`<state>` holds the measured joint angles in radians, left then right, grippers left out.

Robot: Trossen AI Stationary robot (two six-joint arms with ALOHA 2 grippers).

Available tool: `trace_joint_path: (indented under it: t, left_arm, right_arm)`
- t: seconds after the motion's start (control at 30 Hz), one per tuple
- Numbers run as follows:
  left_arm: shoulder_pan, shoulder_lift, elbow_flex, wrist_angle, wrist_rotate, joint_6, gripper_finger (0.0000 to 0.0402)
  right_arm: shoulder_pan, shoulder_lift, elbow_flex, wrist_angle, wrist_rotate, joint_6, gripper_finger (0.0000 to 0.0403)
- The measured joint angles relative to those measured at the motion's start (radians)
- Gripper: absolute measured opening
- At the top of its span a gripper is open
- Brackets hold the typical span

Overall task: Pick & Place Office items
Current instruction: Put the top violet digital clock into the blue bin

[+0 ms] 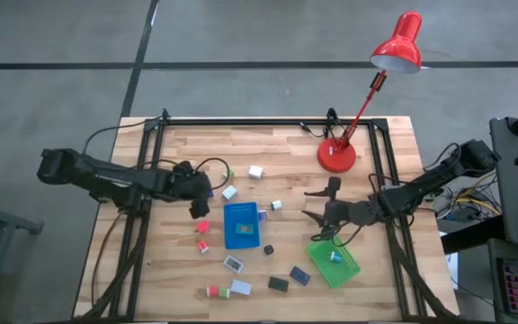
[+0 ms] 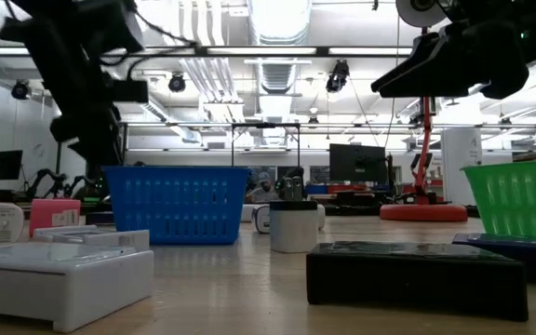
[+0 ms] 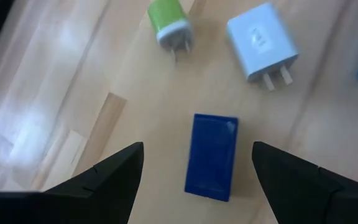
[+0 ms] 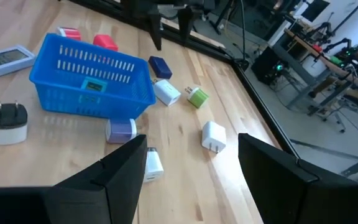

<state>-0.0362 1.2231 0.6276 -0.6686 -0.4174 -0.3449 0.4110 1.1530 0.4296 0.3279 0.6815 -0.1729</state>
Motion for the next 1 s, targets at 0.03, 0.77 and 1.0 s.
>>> trace_joint_path:
  t: [0.03,0.77,1.0]
  left_arm:
    - [0.010,0.020,0.001,0.000,0.008,0.005,0.0305]
    - [0.168,0.123,-0.002,0.063,0.222,0.230,0.0305]
    - [0.197,0.124,-0.010,0.085,0.255,0.264,0.0305]
  right_arm:
    - [0.000,0.000,-0.001,0.000,0.000,0.000,0.0247]
    - [0.000,0.000,-0.006,-0.003,-0.002,0.013,0.0247]
    - [0.001,0.000,-0.006,-0.009,-0.004,0.016,0.0247]
